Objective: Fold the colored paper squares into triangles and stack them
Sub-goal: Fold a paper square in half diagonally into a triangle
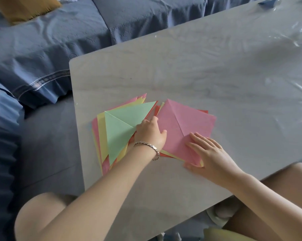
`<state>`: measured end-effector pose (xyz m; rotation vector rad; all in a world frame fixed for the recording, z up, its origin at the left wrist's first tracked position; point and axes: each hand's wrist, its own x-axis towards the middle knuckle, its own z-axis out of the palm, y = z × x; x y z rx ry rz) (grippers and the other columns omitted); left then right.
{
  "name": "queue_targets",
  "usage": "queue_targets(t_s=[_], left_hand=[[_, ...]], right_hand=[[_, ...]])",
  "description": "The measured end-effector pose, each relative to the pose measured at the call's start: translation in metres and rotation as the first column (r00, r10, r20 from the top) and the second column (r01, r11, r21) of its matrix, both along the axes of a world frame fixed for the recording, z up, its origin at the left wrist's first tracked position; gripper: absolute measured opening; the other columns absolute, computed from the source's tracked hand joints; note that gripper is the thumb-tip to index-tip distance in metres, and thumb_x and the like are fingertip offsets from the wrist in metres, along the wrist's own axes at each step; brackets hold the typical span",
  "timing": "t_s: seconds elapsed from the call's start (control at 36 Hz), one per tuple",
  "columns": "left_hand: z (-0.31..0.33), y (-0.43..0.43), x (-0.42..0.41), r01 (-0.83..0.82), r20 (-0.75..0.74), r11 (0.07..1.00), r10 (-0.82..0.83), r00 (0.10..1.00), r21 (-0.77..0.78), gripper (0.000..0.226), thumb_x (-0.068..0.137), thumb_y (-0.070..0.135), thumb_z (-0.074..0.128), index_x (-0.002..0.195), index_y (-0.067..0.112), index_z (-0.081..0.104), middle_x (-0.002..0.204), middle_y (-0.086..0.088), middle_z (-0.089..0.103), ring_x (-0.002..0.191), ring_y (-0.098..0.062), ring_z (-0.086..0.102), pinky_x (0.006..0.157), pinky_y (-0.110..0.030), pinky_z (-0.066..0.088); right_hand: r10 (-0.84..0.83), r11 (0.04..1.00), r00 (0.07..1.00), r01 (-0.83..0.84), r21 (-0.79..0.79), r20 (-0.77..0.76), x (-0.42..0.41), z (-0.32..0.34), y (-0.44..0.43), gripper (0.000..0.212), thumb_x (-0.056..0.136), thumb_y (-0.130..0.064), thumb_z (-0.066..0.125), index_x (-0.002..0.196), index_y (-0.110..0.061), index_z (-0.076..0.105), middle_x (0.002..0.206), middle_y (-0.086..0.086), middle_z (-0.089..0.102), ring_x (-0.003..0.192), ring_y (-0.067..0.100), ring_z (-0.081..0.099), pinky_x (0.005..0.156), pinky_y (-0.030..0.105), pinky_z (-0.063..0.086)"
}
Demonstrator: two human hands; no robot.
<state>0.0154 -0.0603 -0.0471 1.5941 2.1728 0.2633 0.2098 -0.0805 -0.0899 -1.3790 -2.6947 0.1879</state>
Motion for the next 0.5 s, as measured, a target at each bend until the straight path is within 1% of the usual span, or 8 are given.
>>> queue_targets(t_s=[0.08, 0.14, 0.19, 0.22, 0.28, 0.33, 0.42, 0.5], left_hand=[[0.001, 0.007, 0.002, -0.096, 0.088, 0.995, 0.096, 0.991, -0.003, 0.052, 0.084, 0.027, 0.06, 0.131, 0.015, 0.042, 0.122, -0.013, 0.048, 0.112, -0.031, 0.049, 0.093, -0.036, 0.041], [0.002, 0.011, 0.002, -0.147, 0.186, 0.989, 0.147, 0.972, -0.012, 0.052, 0.081, 0.024, 0.063, 0.128, 0.014, 0.044, 0.123, -0.01, 0.051, 0.114, -0.027, 0.05, 0.091, -0.033, 0.041], [0.002, 0.013, 0.002, -0.183, 0.236, 0.983, 0.184, 0.954, -0.026, 0.052, 0.08, 0.023, 0.064, 0.128, 0.013, 0.044, 0.125, -0.008, 0.053, 0.116, -0.024, 0.049, 0.09, -0.03, 0.04], [0.002, 0.013, 0.002, -0.192, 0.223, 0.981, 0.193, 0.956, -0.027, 0.052, 0.079, 0.024, 0.064, 0.127, 0.015, 0.044, 0.124, -0.008, 0.054, 0.115, -0.025, 0.05, 0.09, -0.031, 0.04], [0.003, 0.013, 0.003, -0.183, 0.121, 0.983, 0.185, 0.975, -0.03, 0.052, 0.079, 0.028, 0.063, 0.126, 0.018, 0.044, 0.12, -0.008, 0.055, 0.112, -0.029, 0.05, 0.089, -0.034, 0.041], [0.004, 0.012, 0.003, -0.171, 0.041, 0.983, 0.174, 0.984, -0.06, 0.052, 0.079, 0.03, 0.063, 0.125, 0.017, 0.043, 0.118, -0.009, 0.053, 0.112, -0.031, 0.049, 0.089, -0.037, 0.042], [0.003, 0.015, 0.004, -0.174, 0.036, 0.979, 0.179, 0.983, -0.108, 0.055, 0.077, 0.03, 0.066, 0.123, 0.014, 0.041, 0.12, -0.012, 0.048, 0.112, -0.032, 0.048, 0.089, -0.038, 0.043], [0.001, 0.019, 0.004, -0.174, 0.068, 0.973, 0.186, 0.98, -0.15, 0.061, 0.072, 0.026, 0.07, 0.123, 0.013, 0.038, 0.123, -0.012, 0.048, 0.114, -0.029, 0.047, 0.088, -0.038, 0.044]], right_hand=[[-0.01, 1.0, 1.0, 0.01, -0.009, -0.01, 0.0, 0.001, 0.0, 0.069, 0.075, -0.065, 0.04, 0.112, -0.012, 0.066, 0.126, 0.01, 0.059, 0.116, 0.027, 0.057, 0.096, 0.043, 0.034], [-0.012, 1.0, 1.0, 0.012, -0.017, -0.018, -0.001, 0.001, 0.0, 0.069, 0.074, -0.064, 0.04, 0.111, -0.013, 0.067, 0.126, 0.009, 0.059, 0.115, 0.026, 0.057, 0.096, 0.042, 0.034], [-0.013, 0.999, 1.0, 0.012, -0.033, -0.027, -0.001, 0.002, -0.001, 0.068, 0.073, -0.064, 0.041, 0.11, -0.013, 0.067, 0.126, 0.009, 0.059, 0.115, 0.027, 0.057, 0.096, 0.041, 0.034], [-0.015, 0.999, 0.999, 0.014, -0.039, -0.03, -0.001, 0.002, -0.001, 0.068, 0.073, -0.064, 0.041, 0.11, -0.013, 0.067, 0.126, 0.009, 0.059, 0.115, 0.027, 0.057, 0.096, 0.041, 0.034], [-0.017, 0.999, 0.999, 0.016, -0.04, -0.033, -0.001, 0.002, -0.001, 0.066, 0.072, -0.063, 0.045, 0.109, -0.013, 0.067, 0.125, 0.009, 0.06, 0.115, 0.027, 0.058, 0.095, 0.04, 0.034], [-0.018, 0.999, 0.999, 0.016, -0.038, -0.042, -0.001, 0.003, -0.001, 0.064, 0.068, -0.061, 0.053, 0.108, -0.013, 0.068, 0.124, 0.009, 0.061, 0.114, 0.027, 0.058, 0.095, 0.039, 0.034], [-0.022, 0.999, 0.998, 0.02, -0.041, -0.056, -0.002, 0.003, -0.001, 0.064, 0.065, -0.059, 0.059, 0.107, -0.012, 0.068, 0.124, 0.01, 0.061, 0.114, 0.028, 0.058, 0.094, 0.038, 0.033], [-0.028, 0.996, 0.997, 0.022, -0.088, -0.07, -0.002, 0.006, -0.001, 0.063, 0.065, -0.058, 0.061, 0.108, -0.011, 0.068, 0.124, 0.01, 0.061, 0.114, 0.029, 0.058, 0.094, 0.037, 0.033]])
